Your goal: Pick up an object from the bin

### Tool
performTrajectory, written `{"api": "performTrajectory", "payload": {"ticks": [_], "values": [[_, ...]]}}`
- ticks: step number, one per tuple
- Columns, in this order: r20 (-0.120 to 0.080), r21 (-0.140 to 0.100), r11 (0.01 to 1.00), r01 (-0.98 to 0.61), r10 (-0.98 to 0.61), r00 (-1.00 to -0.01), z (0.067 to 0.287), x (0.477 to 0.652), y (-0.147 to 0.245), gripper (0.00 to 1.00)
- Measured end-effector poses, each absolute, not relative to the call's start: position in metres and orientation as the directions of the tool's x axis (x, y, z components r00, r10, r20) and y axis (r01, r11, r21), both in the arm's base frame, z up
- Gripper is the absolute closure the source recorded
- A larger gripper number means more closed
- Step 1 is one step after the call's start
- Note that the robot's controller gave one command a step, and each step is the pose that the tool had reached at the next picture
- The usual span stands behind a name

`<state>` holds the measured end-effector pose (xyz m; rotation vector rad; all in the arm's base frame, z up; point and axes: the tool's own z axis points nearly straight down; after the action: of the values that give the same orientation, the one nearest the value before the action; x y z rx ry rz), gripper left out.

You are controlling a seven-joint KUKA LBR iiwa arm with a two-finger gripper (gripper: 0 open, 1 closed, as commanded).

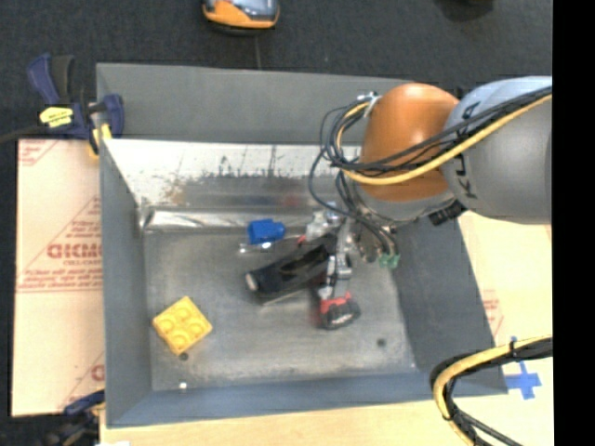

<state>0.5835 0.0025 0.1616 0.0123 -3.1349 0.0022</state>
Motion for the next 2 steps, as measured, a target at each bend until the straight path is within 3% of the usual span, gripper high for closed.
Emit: {"api": "performTrajectory", "payload": {"ticks": [1,2], "values": [[-0.001,-0.001,1.000,-0.008,-0.008,-1.000,0.166,0.585,0.003,0.00],[0.003,-0.002,0.988,-0.152,-0.152,-0.988,0.126,0.617,-0.005,0.00]]}}
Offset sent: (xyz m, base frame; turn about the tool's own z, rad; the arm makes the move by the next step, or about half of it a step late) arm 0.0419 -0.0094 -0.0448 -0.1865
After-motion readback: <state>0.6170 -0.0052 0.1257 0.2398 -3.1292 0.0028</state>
